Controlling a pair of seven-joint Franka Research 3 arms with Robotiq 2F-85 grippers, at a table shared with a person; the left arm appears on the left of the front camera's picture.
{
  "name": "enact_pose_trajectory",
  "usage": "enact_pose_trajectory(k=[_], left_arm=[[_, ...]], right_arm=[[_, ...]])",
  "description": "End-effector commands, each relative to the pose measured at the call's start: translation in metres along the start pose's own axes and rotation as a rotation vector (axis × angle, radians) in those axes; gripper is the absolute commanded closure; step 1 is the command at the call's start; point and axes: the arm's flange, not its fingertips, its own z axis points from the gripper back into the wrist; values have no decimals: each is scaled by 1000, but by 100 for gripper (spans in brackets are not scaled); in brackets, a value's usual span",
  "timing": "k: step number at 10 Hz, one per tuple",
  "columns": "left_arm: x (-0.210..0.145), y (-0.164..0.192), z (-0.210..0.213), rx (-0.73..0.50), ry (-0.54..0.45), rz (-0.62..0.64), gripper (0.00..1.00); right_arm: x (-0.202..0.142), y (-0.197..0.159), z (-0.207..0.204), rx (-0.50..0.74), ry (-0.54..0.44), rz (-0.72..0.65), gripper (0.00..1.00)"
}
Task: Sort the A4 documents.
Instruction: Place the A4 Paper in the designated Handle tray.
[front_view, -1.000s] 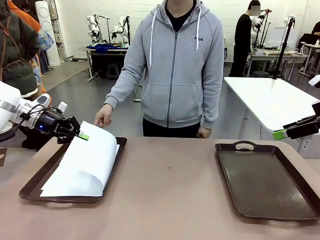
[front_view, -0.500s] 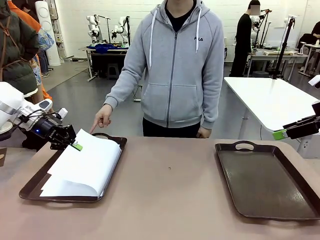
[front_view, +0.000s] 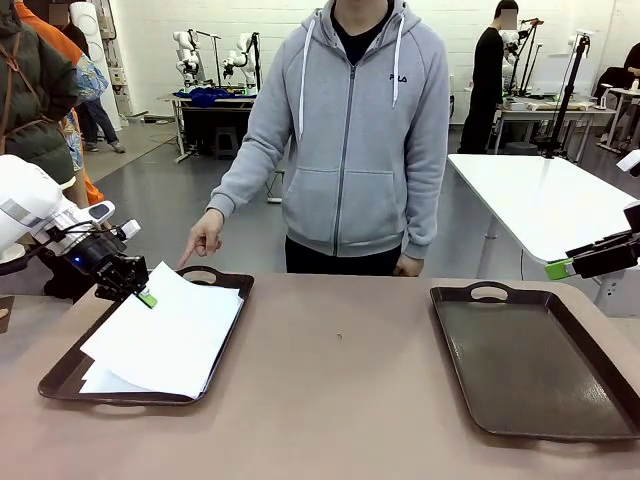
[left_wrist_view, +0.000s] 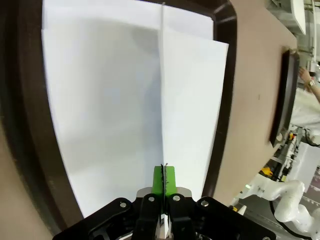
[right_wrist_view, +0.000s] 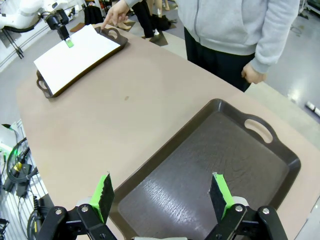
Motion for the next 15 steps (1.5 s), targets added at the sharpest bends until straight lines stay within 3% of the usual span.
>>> enact_pose_trajectory(k=[1,8,9,10,11,12,13,14,15], left_arm=[[1,-3,2,57,-12,25,99],[7,13,-8,115,1,68,96],[5,14,-7,110,-3,63,79],[4,14,-7,110,-7,63,76],[3,14,-6,109,-14,61,59],[3,13,-6,113,-17,62,56],[2,13,-5,119,-16,65,39],[2,12,-1,137,-21,67,36],[2,12,2,145,-27,69,19]], right_arm=[[-1,-3,-4,20,-27,5,0],[-1,-3,-4,20,-27,5,0],[-1,-3,-4,20,-27,5,0],[-1,-3,-4,20,-27,5,0],[-1,-3,-4,20,-27,5,0],[-1,-3,-4,20,-27,5,0],[-1,-3,-4,20,-27,5,0],[-1,-3,-4,20,-27,5,0],[-1,-3,-4,20,-27,5,0]])
